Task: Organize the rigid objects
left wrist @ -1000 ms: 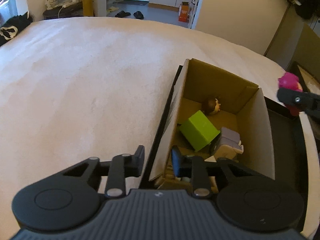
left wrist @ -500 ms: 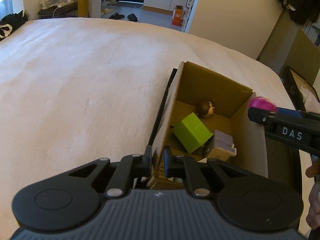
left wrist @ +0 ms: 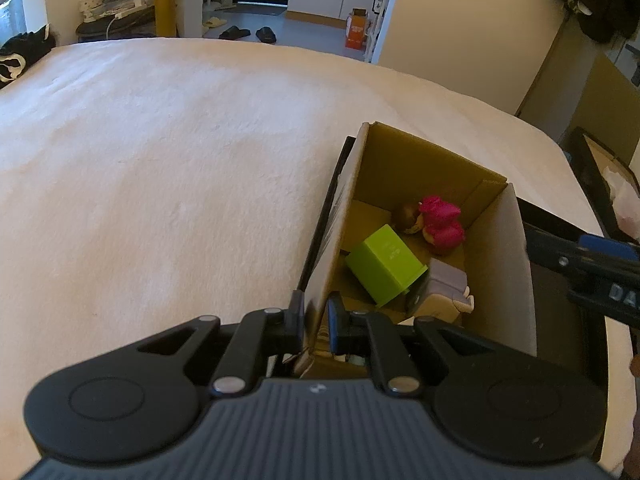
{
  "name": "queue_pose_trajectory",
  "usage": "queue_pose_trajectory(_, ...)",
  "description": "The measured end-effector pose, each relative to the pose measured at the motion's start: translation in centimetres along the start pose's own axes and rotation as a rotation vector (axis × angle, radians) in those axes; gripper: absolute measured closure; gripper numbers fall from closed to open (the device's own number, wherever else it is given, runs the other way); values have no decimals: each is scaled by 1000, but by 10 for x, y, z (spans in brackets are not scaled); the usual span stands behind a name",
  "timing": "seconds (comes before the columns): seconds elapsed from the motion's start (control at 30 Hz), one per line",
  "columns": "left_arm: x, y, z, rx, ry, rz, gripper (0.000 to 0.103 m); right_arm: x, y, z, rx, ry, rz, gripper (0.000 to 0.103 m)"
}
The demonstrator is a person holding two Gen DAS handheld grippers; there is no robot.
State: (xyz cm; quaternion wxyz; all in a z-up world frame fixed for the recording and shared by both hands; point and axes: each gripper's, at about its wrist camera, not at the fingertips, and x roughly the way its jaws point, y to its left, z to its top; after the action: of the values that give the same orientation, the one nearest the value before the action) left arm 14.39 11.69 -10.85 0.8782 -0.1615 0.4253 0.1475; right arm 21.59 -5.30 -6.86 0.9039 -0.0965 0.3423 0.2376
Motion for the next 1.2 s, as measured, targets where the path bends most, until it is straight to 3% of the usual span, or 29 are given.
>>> queue_pose_trajectory(0.37,-4,-12,3,60,-1,59,92,-20,-29,-18,86,-16,3,32)
queue_pose_trajectory(0.5,-8,-18,2,81,19,121,87,-27,-40,-24,126,-23,5,28)
queue_pose_trajectory(0.6,-13,-18,2,60,36,136,80,-32,-49,-28,163,-22,16,25)
queue_pose_trajectory(0.77,-29,-26,3,73,6,152,54,-41,-59,-33,194,-31,25,18)
queue_pose_trajectory(1.03,-59,-44,1,101,-26,136,33,-60,-73,-43,251,-44,40,0)
queue_pose_trajectory(1.2,-74,-51,-3,109,-35,125,19,-74,-79,-51,276,-39,47,0)
